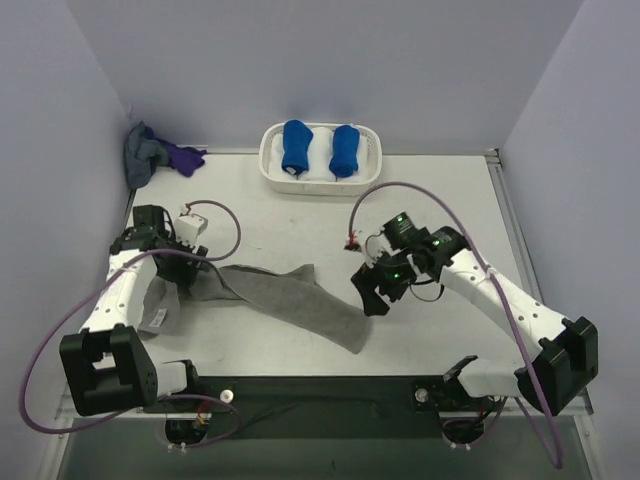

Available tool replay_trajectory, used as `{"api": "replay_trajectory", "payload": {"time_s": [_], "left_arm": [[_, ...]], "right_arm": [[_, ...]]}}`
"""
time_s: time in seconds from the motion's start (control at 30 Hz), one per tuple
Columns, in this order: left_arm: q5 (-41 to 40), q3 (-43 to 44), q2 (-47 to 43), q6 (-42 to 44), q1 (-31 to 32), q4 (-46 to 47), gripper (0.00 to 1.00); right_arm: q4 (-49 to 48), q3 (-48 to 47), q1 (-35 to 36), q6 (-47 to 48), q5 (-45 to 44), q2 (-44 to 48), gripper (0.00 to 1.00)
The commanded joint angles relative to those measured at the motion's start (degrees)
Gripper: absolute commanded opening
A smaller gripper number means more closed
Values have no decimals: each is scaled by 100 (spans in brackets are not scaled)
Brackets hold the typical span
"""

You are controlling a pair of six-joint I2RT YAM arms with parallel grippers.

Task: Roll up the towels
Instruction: Move the towel to the center of the board, then flatten the towel

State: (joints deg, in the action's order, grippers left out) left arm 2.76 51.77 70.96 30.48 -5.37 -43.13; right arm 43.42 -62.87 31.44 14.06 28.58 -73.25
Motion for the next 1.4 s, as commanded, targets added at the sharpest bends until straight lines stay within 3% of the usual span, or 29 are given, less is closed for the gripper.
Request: {"api": "replay_trajectory", "payload": {"time_s": [0.0,0.1,0.23,0.47,0.7,0.77,0.83,0.87,0.9,1.07,1.17,1.27,1.37], "left_arm": [[1398,797,365,-104,-787,-546,82],[2067,1307,699,71,-1316,-1159,88],[2263,1704,823,160,-1537,-1460,90],[2185,1688,665,397,-1617,-1768,91],[2167,1538,682,441,-1784,-1786,91],[2123,1433,700,494,-1784,-1795,90],[2053,1319,779,555,-1766,-1725,88],[1939,1257,840,573,-1766,-1690,87],[1886,1170,1023,625,-1653,-1672,85],[1429,818,1376,855,-810,-1242,67],[1393,966,1780,434,-133,-812,49],[1428,1668,2535,-102,456,-442,37],[1621,2745,3309,-437,695,-301,36]], "right_arm": [[54,414,923,360,-747,-22,66],[-376,714,1869,623,-1869,-276,58],[-580,672,2735,571,-2277,-961,52],[-782,153,2894,360,-2498,-2297,51],[-546,161,2920,299,-2129,-2791,51],[-510,179,2920,272,-2119,-2852,45],[-501,223,2850,290,-2469,-2922,22],[-492,249,2598,281,-2541,-2940,6],[-449,275,2404,255,-2533,-2914,0],[-106,389,910,509,-2111,-2370,0],[34,521,75,737,-2163,-2009,0],[88,626,-743,913,-2163,-1764,0],[97,636,-1455,1133,-2155,-1692,0]]}}
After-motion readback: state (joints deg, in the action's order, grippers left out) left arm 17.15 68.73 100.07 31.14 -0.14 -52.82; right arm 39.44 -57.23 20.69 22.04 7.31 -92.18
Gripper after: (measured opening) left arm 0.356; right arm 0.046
